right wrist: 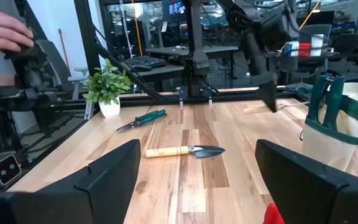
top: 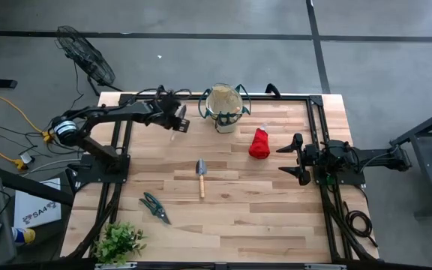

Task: Pick & Place Garden tools in Gardening bag
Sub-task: Put the brown trowel into the gardening bag

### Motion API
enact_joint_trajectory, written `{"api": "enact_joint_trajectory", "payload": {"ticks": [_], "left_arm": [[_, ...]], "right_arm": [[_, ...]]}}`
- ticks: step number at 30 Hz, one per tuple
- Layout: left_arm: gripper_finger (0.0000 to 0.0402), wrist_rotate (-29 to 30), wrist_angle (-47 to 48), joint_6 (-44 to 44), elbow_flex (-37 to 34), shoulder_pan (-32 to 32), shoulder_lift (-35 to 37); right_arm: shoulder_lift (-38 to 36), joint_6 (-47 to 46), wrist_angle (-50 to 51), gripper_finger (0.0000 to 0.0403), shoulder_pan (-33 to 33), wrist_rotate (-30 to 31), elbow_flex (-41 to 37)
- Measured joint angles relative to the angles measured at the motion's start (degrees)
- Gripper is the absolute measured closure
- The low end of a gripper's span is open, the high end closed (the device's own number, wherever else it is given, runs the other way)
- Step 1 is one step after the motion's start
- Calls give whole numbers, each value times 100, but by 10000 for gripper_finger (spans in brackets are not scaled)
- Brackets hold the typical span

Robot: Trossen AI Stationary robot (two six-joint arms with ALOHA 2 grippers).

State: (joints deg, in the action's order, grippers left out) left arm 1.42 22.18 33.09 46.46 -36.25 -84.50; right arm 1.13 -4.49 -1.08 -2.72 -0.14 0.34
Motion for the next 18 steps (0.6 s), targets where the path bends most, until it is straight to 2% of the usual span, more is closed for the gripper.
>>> {"api": "enact_joint_trajectory", "payload": {"ticks": [4,14,18], "left_arm": [[327,-49,-314,-298,-6,-1,23],[327,-197,-1904,-1662,-6,-11,29],[327,-231,-2531,-2638,-6,-92,29]], "right_arm": [[-2,0,0,92,0,0,0],[0,0,0,92,-2,-2,0],[0,0,0,92,0,-2,-1]]}}
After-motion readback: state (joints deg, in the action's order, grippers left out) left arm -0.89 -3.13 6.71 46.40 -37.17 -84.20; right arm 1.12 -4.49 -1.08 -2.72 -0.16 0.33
